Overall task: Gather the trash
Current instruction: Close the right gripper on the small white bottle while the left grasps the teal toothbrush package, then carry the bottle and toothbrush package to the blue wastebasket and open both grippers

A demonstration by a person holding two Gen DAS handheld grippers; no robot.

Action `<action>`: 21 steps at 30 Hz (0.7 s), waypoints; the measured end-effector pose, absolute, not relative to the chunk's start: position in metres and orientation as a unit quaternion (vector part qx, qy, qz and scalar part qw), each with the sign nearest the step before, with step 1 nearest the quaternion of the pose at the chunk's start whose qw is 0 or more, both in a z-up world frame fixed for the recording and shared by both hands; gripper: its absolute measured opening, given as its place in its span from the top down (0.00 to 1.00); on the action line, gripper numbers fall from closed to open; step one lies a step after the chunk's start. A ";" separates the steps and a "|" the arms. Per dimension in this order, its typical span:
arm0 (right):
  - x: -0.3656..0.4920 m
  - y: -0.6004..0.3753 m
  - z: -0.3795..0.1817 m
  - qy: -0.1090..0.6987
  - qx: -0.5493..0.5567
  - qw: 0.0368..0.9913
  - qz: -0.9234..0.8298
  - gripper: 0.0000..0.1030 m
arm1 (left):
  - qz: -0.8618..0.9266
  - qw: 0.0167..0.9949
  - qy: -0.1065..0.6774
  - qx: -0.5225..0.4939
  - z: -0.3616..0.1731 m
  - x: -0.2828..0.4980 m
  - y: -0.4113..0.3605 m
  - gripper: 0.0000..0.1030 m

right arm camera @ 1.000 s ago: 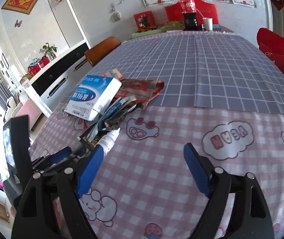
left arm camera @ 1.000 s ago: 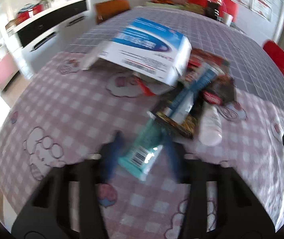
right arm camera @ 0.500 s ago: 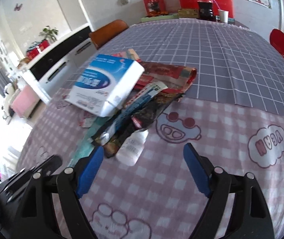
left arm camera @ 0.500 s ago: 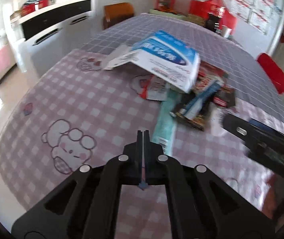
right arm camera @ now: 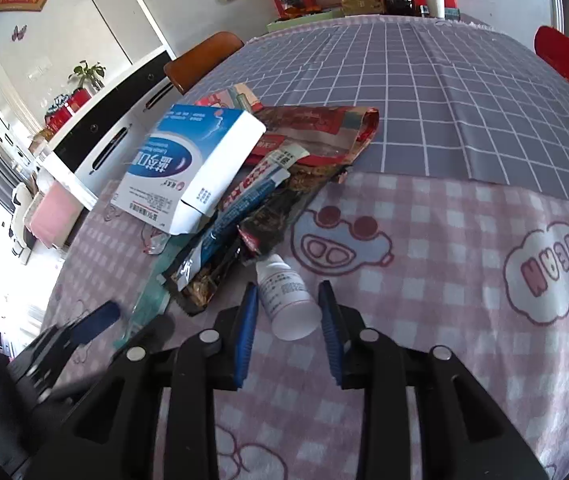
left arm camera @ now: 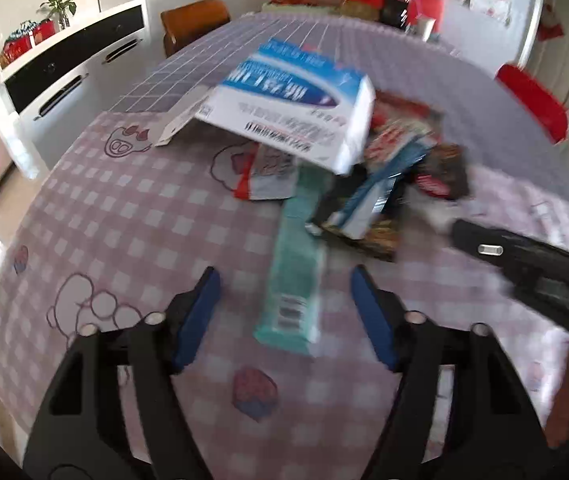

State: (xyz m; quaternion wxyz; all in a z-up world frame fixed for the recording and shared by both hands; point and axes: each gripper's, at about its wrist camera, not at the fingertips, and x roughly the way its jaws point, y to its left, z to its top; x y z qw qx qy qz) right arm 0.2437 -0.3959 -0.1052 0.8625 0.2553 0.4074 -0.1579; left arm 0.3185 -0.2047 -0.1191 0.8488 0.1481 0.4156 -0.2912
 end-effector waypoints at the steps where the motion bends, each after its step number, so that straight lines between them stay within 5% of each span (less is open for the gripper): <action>1: 0.240 -0.397 -0.104 0.406 0.258 0.862 -0.158 0.70 | -0.297 0.846 0.418 0.148 -0.118 0.321 -0.206 0.54; 3: 0.235 -0.398 -0.102 0.404 0.260 0.863 -0.159 0.71 | -0.295 0.844 0.421 0.152 -0.115 0.324 -0.207 0.74; 6: 0.226 -0.399 -0.095 0.395 0.261 0.866 -0.159 0.71 | -0.292 0.850 0.409 0.161 -0.112 0.321 -0.206 0.81; 21: 0.189 -0.382 -0.080 0.374 0.260 0.879 -0.141 0.77 | -0.277 0.855 0.422 0.115 -0.103 0.274 -0.143 0.89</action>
